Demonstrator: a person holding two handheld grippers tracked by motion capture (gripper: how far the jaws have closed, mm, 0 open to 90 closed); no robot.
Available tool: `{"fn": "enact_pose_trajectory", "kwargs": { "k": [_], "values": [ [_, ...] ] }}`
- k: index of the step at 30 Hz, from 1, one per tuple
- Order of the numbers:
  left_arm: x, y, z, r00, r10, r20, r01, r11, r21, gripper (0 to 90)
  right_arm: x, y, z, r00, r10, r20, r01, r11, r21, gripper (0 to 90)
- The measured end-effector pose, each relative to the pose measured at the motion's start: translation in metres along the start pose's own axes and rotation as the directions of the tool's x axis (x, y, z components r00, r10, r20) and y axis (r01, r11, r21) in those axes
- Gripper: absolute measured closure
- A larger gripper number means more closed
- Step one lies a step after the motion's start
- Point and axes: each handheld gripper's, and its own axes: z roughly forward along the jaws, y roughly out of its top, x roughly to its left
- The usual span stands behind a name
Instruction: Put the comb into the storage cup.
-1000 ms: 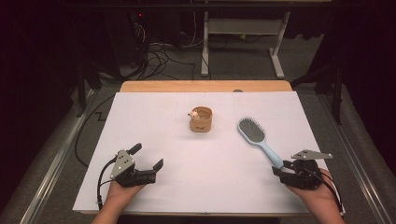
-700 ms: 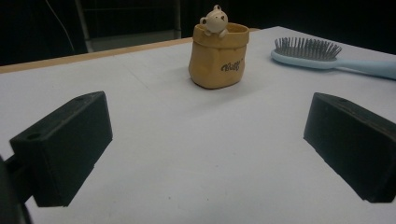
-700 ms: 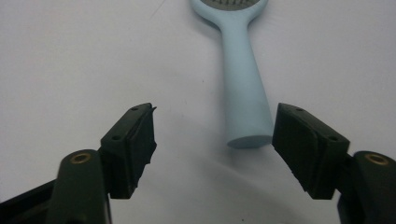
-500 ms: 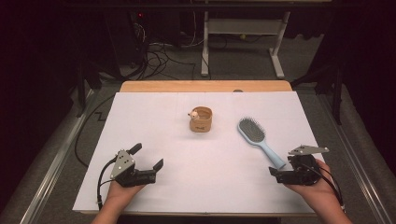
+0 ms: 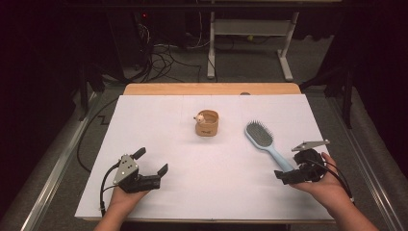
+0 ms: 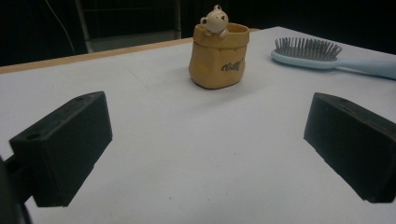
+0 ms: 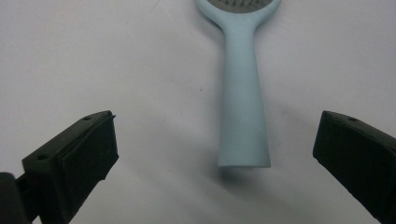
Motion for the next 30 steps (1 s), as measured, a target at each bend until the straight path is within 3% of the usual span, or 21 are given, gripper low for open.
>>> {"fn": "enact_pose_trajectory", "kwargs": {
  "k": [15,30],
  "values": [
    [0.000,0.000,0.000,1.0000,-0.001,0.007,0.001,1.0000,0.004,1.6,0.005,0.030,0.022,0.9988,-0.049,0.002,0.049,0.997,0.052,0.4],
    [-0.001,0.000,-0.001,1.0000,-0.003,0.007,0.003,1.0000,-0.005,1.6,-0.003,0.051,0.033,0.9992,-0.039,-0.003,0.039,0.997,0.068,0.4]
  ]
}}
